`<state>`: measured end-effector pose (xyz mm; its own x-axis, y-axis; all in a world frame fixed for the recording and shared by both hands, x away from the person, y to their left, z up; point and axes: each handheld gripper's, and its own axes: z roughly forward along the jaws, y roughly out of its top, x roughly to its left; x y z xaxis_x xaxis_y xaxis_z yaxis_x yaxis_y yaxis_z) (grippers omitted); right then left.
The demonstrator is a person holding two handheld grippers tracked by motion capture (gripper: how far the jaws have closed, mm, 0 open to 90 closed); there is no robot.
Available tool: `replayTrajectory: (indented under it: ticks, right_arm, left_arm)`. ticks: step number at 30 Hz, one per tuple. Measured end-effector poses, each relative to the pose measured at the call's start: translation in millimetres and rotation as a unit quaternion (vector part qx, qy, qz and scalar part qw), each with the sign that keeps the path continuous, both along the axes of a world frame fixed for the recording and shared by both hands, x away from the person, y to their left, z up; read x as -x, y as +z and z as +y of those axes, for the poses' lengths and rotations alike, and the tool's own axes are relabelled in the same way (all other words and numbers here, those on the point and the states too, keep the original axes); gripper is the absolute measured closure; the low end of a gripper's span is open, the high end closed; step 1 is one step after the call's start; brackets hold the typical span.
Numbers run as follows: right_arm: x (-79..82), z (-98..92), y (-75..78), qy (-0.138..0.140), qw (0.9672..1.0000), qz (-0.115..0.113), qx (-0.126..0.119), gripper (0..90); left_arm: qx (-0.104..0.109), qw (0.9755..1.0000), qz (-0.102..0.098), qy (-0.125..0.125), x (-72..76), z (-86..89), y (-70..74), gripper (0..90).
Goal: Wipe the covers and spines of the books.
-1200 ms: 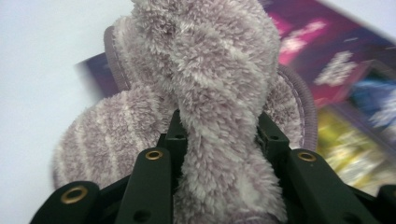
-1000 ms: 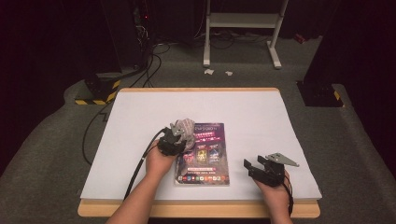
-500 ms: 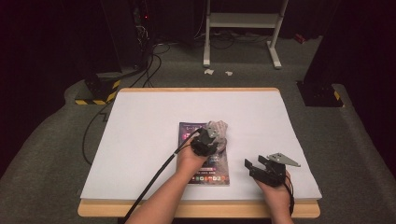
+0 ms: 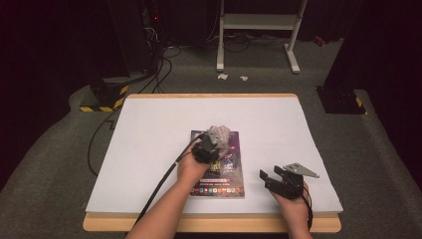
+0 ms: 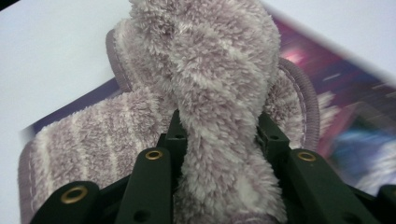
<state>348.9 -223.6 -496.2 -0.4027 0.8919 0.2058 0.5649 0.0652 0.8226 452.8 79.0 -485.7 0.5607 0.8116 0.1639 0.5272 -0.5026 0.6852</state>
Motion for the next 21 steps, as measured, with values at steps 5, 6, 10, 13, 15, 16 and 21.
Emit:
replayTrajectory:
  ticks: [5, 6, 10, 13, 15, 16, 21]
  right_arm:
    - [-0.1, 2.2, -0.6, 0.0, 1.0, 0.001, 0.003, 33.9]
    - [-0.1, 2.2, -0.6, 0.0, 1.0, 0.001, 0.003, 33.9]
    - [0.3, 1.4, -0.3, -0.001, 1.0, 0.001, 0.003, 33.9]
    - [0.3, -0.5, -0.1, -0.002, 1.0, 0.001, 0.002, 34.0]
    - [0.5, -1.1, 0.2, -0.004, 1.0, 0.0, 0.0, 34.0]
    - [0.4, -1.4, 0.3, -0.004, 1.0, 0.0, -0.001, 34.0]
    - [-0.5, -1.9, -0.2, -0.002, 1.0, 0.001, -0.003, 34.0]
  left_arm:
    - [0.006, 0.9989, 0.001, 0.047, -11.7, 39.8, 1.3, 65.0]
    - [0.006, 0.9989, 0.001, 0.047, -11.7, 39.8, 1.3, 64.9]
    - [0.003, 0.9984, -0.002, 0.057, -20.1, 42.3, 0.6, 64.9]
    - [0.002, 0.998, -0.002, 0.064, -32.0, 33.3, 0.5, 64.9]
    - [-0.003, 0.9983, 0.003, 0.057, -38.6, 25.2, 1.7, 64.8]
    - [-0.006, 0.9985, 0.005, 0.054, -41.2, 19.5, 2.3, 64.9]
    - [-0.013, 0.9998, 0.003, 0.018, -49.6, -21.5, 2.6, 64.9]
